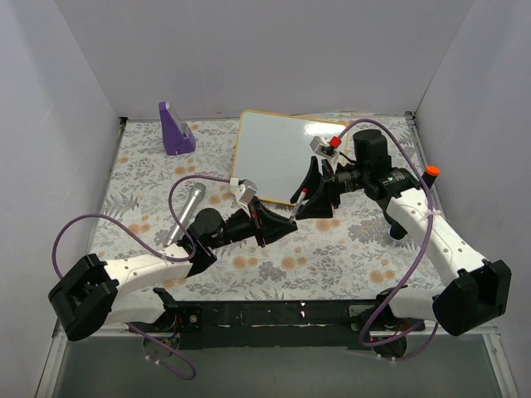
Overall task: Write a sentence on the whiteboard
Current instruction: Pass from the left arm to the right
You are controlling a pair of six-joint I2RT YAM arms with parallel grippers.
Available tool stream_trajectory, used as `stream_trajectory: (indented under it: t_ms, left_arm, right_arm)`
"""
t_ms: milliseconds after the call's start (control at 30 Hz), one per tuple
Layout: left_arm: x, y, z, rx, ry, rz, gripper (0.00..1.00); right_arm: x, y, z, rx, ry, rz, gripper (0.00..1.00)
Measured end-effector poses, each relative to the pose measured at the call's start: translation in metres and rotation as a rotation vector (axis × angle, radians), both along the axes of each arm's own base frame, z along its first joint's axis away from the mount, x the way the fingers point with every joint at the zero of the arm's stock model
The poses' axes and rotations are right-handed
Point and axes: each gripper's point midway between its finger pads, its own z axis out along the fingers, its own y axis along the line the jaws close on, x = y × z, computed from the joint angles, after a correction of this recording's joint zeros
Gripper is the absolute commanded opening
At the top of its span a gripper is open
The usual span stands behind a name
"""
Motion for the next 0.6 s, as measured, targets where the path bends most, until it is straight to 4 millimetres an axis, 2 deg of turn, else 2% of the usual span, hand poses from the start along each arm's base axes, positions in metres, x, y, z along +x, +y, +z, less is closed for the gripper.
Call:
stream_trajectory:
  t_ms: [267, 333, 600]
  left_arm:
    - [0.008, -0.007, 0.016, -0.029, -0.012, 0.008, 0.00]
    - [0.008, -0.008, 0.016, -0.021, -0.020, 0.005, 0.00]
    - [0.004, -0.011, 0.008, 0.097, -0.060, -0.037, 0.00]
  right_arm:
    - [0.000, 0.009, -0.005, 0.008, 0.032, 0.023, 0.58]
    - [-0.001, 0.009, -0.010, 0.003, 0.049, 0.023, 0.54]
    - [-0.006, 0.006, -0.020, -0.006, 0.048, 0.030, 0.52]
